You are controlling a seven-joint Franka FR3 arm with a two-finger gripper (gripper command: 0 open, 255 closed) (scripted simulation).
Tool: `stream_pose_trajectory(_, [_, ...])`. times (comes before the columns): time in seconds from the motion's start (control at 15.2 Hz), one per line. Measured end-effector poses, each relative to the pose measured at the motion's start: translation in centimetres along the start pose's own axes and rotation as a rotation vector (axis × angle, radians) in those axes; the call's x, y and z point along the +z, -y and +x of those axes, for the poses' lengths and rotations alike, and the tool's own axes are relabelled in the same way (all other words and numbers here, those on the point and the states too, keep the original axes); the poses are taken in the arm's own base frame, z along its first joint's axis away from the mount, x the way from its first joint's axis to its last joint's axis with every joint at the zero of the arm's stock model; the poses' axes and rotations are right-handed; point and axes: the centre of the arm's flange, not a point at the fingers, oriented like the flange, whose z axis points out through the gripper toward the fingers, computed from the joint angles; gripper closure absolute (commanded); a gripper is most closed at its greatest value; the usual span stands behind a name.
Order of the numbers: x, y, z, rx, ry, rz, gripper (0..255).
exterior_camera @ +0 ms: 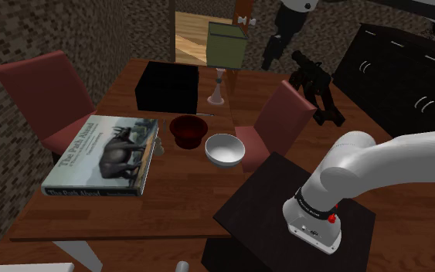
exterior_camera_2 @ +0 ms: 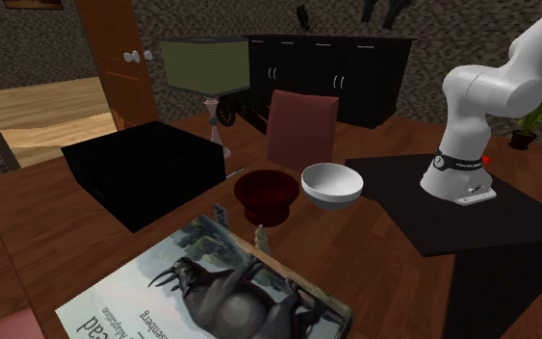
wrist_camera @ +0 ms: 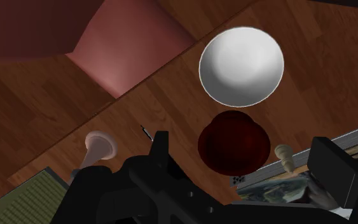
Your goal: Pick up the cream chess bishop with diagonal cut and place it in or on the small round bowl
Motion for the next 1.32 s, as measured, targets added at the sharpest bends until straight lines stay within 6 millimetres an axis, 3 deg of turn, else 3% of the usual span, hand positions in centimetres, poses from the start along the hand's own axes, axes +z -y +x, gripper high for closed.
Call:
stream_pose_trajectory(0.26, [2.2,1.0,0.9,-0.002,-0.007,0.007,0])
stream_pose_trajectory(1.32, [19.0,9.2,9.3,-0.01,-0.065,0.055,0])
